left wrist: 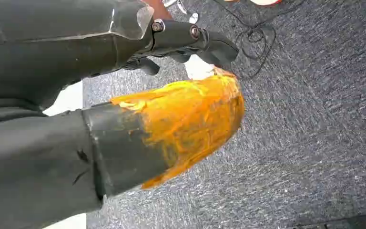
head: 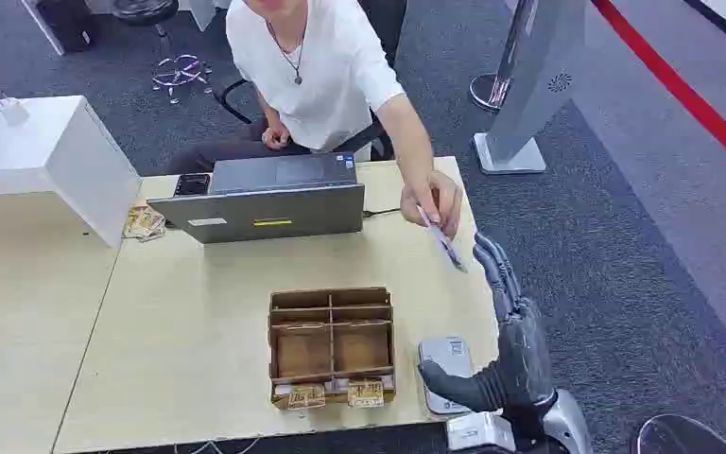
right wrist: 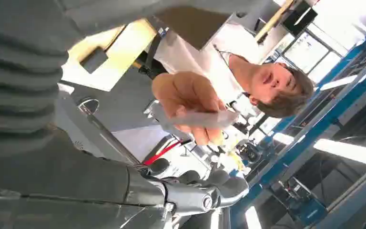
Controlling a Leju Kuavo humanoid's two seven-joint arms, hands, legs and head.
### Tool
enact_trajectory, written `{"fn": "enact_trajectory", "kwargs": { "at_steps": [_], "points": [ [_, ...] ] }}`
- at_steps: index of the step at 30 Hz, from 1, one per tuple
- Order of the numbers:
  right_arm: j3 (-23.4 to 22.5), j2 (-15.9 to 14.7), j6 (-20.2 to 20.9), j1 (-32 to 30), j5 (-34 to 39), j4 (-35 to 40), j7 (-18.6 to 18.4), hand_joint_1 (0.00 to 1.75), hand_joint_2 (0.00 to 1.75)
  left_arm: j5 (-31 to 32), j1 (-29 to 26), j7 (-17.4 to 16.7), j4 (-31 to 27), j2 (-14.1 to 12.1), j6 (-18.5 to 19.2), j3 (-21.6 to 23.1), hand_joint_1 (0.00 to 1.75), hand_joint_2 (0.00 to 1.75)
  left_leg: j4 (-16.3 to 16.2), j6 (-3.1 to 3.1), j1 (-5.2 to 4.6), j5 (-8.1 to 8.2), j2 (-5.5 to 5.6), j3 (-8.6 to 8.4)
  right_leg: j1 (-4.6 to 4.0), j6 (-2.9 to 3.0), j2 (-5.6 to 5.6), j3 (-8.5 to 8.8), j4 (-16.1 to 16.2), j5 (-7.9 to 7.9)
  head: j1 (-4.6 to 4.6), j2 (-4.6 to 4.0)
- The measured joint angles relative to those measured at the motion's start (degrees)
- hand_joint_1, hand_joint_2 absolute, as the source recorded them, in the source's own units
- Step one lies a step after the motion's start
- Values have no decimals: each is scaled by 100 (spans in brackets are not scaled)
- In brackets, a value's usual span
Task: Pass the card to the sensor for recognition and then transmit it.
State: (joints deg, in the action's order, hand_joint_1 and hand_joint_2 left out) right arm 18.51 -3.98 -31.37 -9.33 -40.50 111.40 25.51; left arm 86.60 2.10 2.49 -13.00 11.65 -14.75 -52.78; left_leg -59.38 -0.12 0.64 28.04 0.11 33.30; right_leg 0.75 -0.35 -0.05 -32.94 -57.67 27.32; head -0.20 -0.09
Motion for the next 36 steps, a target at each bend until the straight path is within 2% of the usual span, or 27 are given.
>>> {"fn": "enact_trajectory", "kwargs": {
  "at_steps": [17,19,22,27,29,32,36],
  "points": [
    [-2,46,-44,63,-85,0,-31,0,175,2,0,0,0,-2,2,0,0,0,0,0,0,0,0,1,0,0,-1,0,0,0,-2,0],
    [0,46,-270,69,-499,0,-117,0,175,31,0,13,0,-2,35,0,0,0,0,0,0,0,0,1,0,0,-1,0,0,0,-2,0],
    [-4,70,-715,141,-1709,-9,-435,0,175,88,1,46,0,0,52,0,0,0,0,0,0,0,0,0,0,0,0,0,0,0,0,0],
    [-190,319,-806,326,-4277,17,-995,0,175,144,2,76,0,2,105,2,0,0,0,0,0,-1,0,-2,0,1,0,-1,0,-1,-2,0],
    [-451,416,-813,405,-4796,114,-584,0,175,171,2,87,0,7,120,2,0,0,0,1,0,-2,2,-1,-1,1,-2,0,0,-1,0,0],
    [-1074,808,-817,447,-4846,240,216,0,175,195,2,87,2,13,136,2,0,0,0,1,0,-2,2,0,0,1,-2,0,0,-1,0,0],
    [-1537,1150,-817,461,-4848,324,444,0,175,201,2,90,22,17,138,2,0,0,0,1,0,-2,1,1,0,1,-2,0,0,-1,-2,0]
  ]
}}
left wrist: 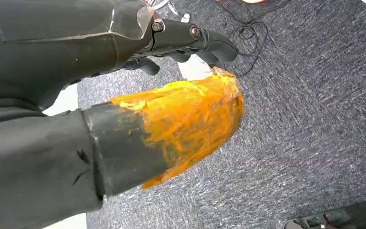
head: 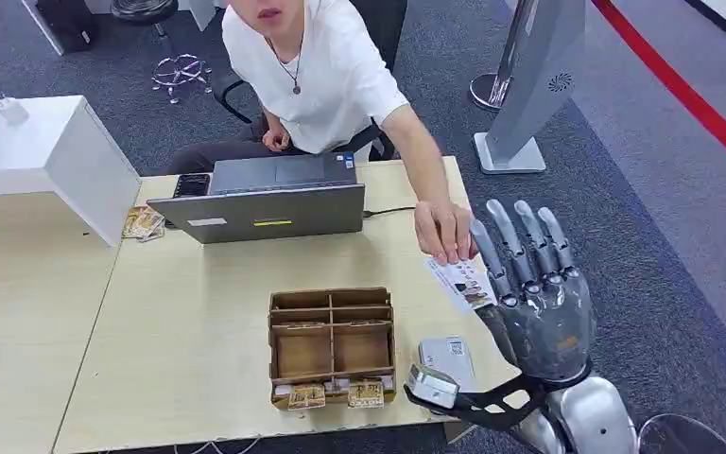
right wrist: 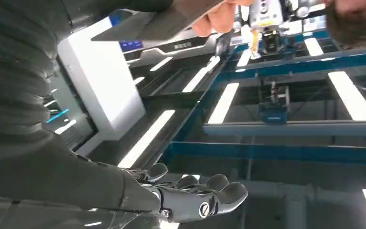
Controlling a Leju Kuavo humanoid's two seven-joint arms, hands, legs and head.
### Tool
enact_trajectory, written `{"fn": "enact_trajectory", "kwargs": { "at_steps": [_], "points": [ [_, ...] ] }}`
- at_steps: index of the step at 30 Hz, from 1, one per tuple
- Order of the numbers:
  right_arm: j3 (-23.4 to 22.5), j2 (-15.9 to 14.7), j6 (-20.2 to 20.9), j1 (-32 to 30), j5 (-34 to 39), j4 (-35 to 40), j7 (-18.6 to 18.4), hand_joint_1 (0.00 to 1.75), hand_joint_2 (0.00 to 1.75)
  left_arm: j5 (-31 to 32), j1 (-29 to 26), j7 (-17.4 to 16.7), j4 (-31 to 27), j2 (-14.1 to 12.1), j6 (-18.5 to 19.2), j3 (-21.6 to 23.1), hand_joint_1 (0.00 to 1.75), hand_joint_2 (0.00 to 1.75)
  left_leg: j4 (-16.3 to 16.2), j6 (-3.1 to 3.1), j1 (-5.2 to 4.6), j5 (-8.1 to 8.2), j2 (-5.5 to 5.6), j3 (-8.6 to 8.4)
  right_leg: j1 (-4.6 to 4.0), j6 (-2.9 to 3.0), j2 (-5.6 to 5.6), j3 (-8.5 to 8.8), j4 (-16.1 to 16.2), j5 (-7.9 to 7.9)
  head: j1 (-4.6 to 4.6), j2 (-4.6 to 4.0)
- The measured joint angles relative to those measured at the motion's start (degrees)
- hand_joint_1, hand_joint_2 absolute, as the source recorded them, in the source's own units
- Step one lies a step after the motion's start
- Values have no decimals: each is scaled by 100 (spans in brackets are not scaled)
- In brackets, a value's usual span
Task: Pass the card to the sensor for recognition and then transmit it.
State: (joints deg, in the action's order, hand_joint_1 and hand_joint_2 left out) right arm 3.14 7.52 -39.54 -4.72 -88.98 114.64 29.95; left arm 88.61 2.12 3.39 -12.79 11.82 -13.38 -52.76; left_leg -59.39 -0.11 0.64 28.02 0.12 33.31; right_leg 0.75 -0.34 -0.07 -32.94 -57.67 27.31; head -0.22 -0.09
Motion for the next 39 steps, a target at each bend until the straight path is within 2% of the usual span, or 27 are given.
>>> {"fn": "enact_trajectory", "kwargs": {
  "at_steps": [5,13,14,15,21,28,39],
  "points": [
    [-196,227,0,0,0,24,-89,0,175,6,1,9,20,2,-2,0,0,0,0,0,0,0,0,0,0,0,0,0,0,0,0,0],
    [-218,290,0,-1,0,20,-260,0,175,11,0,-26,24,2,-2,0,0,0,0,0,0,0,0,0,0,0,0,0,0,0,0,0],
    [-218,290,0,-1,-2,20,-287,33,175,11,0,-20,24,4,-2,0,0,0,0,0,0,0,0,0,0,0,0,0,0,0,2,0],
    [-218,290,0,-2,-2,20,-317,175,175,11,0,-11,24,4,-4,0,0,0,0,0,0,0,0,0,0,0,0,0,0,0,0,0],
    [-74,290,0,-16,-2,2,-680,175,175,9,2,-28,24,7,-4,0,0,0,0,0,0,0,0,0,0,0,0,0,0,0,0,0],
    [158,273,0,-31,-2,-53,-935,175,175,2,2,-44,24,9,-4,0,0,0,1,0,1,0,0,0,0,0,0,-1,0,1,0,0],
    [575,135,0,-32,-4,-85,-1498,175,175,0,1,-70,24,9,-9,0,0,0,0,0,0,0,-1,0,0,0,0,0,0,0,0,0]
  ]
}}
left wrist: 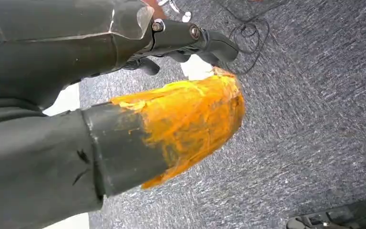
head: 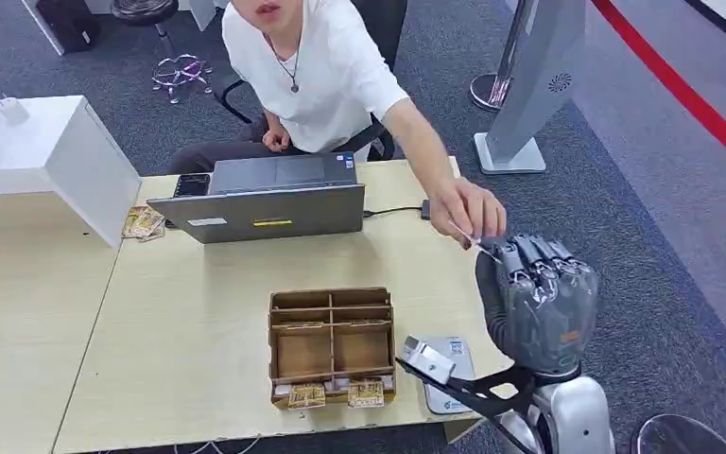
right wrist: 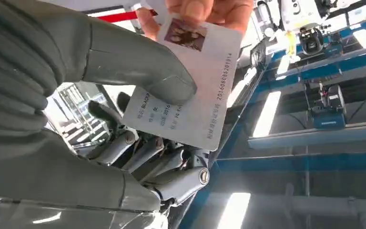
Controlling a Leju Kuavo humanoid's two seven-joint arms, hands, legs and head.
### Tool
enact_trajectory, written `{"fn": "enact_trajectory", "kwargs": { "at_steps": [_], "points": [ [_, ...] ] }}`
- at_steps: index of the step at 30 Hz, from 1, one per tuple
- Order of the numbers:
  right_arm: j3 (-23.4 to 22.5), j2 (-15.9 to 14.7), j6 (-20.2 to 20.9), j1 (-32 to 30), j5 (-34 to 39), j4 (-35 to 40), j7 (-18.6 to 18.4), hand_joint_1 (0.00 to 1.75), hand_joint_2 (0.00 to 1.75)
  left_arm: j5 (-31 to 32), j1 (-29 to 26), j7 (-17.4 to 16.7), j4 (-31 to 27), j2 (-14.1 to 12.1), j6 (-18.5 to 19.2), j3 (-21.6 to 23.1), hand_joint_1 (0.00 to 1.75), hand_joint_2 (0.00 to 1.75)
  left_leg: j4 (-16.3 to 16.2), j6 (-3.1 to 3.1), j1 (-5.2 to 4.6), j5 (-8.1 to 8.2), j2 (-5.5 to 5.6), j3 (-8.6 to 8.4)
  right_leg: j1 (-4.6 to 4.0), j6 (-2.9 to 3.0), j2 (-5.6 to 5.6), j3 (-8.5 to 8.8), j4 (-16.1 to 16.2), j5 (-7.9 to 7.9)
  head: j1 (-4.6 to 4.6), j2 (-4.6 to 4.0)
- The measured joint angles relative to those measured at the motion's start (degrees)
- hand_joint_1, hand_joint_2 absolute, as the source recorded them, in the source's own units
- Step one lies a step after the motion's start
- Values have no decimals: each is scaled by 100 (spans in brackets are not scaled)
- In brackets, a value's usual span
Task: Pass the card to the sensor for recognition and then transmit it.
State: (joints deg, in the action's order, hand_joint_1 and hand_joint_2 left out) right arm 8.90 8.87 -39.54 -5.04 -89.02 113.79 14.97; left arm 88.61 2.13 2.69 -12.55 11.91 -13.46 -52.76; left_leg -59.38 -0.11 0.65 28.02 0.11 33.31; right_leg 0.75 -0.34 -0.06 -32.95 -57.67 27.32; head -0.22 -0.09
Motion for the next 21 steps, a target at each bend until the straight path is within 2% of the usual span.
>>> {"fn": "enact_trajectory", "kwargs": {
  "at_steps": [3,6,8,10,17,21],
  "points": [
    [222,-96,0,0,0,-20,-390,175,175,-4,0,-13,0,0,0,0,0,0,0,0,0,0,0,0,0,0,0,0,0,0,0,0],
    [540,-269,0,0,31,-57,-988,175,175,-13,0,-11,0,2,0,0,0,0,0,0,0,0,0,0,0,0,0,0,0,0,0,0],
    [727,-374,0,-13,183,-68,-1051,175,175,-17,0,7,0,2,-4,0,0,0,0,0,0,0,0,0,0,0,1,-1,0,0,0,0],
    [835,-419,0,-55,391,-68,-962,175,175,-22,0,15,0,4,-13,0,0,0,0,0,0,0,0,0,0,0,0,-1,0,1,0,0],
    [828,-430,0,-400,1358,-168,-211,175,175,-83,-1,-50,0,24,-44,-2,0,0,1,0,0,1,0,0,0,0,0,-1,0,2,0,0],
    [791,-430,0,-611,2217,-415,-113,175,175,-107,-1,-100,0,33,-61,-11,0,0,1,0,0,1,0,1,0,0,0,-1,0,2,0,0]
  ]
}}
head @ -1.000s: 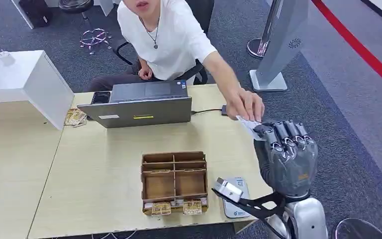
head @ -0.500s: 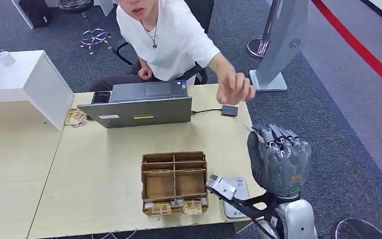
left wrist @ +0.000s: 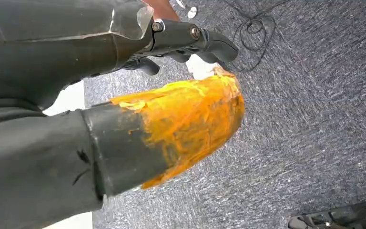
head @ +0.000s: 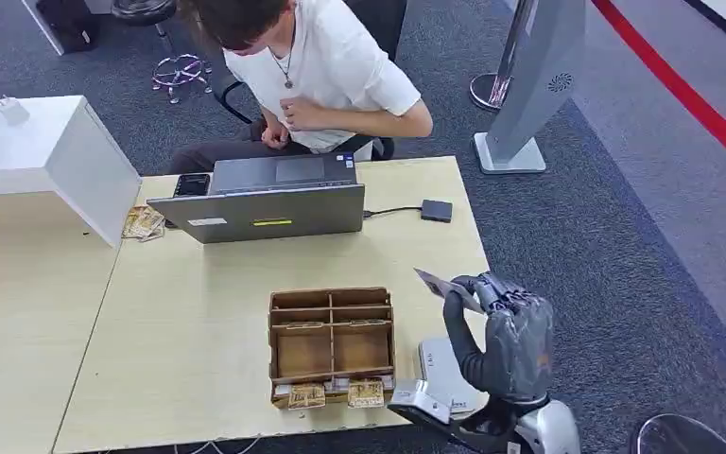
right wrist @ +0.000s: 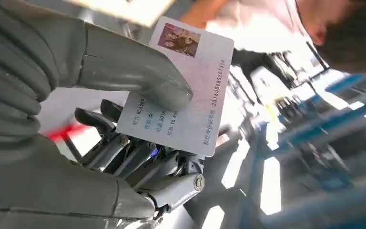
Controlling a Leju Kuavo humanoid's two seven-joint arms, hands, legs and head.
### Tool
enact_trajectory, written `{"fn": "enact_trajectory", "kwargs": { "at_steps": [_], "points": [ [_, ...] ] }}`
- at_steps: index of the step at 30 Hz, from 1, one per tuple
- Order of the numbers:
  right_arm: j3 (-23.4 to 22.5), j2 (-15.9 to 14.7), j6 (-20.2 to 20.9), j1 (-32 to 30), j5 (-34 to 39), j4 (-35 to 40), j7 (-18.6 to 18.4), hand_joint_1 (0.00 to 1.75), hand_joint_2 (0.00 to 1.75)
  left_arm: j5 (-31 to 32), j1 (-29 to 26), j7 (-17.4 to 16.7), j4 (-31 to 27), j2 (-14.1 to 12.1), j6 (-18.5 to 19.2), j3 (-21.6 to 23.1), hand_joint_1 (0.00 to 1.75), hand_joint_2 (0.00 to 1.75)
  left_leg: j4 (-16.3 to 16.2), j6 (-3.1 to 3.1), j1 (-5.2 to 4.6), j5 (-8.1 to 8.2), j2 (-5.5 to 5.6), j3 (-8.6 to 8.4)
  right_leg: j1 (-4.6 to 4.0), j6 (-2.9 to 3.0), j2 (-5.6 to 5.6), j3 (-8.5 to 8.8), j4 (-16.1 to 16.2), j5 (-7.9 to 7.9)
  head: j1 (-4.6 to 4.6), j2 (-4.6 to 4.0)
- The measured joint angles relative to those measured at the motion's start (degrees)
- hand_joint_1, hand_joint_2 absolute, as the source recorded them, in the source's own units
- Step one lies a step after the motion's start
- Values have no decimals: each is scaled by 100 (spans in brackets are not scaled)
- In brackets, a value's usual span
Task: Pass the card to the sensor for recognition and then transmit it.
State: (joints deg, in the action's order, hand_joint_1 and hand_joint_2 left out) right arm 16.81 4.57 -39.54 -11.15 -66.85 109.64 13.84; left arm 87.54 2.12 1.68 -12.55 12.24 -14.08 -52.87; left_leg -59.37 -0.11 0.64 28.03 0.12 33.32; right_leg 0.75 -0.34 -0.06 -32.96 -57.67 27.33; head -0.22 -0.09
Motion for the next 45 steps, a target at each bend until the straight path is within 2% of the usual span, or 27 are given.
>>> {"fn": "enact_trajectory", "kwargs": {
  "at_steps": [10,13,24,33,45],
  "points": [
    [-17,-53,4,-273,1534,-551,-107,175,175,-96,1,-2,0,52,-90,-52,0,0,0,0,0,0,0,-1,0,0,0,0,0,0,0,0],
    [-19,-83,11,-352,1799,-673,-96,175,175,-101,0,-2,0,55,-127,-96,0,0,0,0,0,0,0,0,0,0,0,-1,0,0,0,0],
    [-212,-118,426,-576,3121,-945,258,175,175,-157,1,-46,0,81,-203,-192,0,0,0,-1,0,1,-1,0,0,0,0,-1,0,0,2,0],
    [-479,-118,730,-714,3527,-1080,419,175,175,-133,2,-48,0,85,-243,-192,0,0,0,-1,0,1,-1,0,0,0,0,-1,0,0,0,0],
    [-695,-72,920,-784,3662,-1375,500,175,175,-153,1,-98,0,114,-240,-195,0,0,0,-1,0,1,-1,0,0,0,0,-1,0,0,0,0]
  ]
}}
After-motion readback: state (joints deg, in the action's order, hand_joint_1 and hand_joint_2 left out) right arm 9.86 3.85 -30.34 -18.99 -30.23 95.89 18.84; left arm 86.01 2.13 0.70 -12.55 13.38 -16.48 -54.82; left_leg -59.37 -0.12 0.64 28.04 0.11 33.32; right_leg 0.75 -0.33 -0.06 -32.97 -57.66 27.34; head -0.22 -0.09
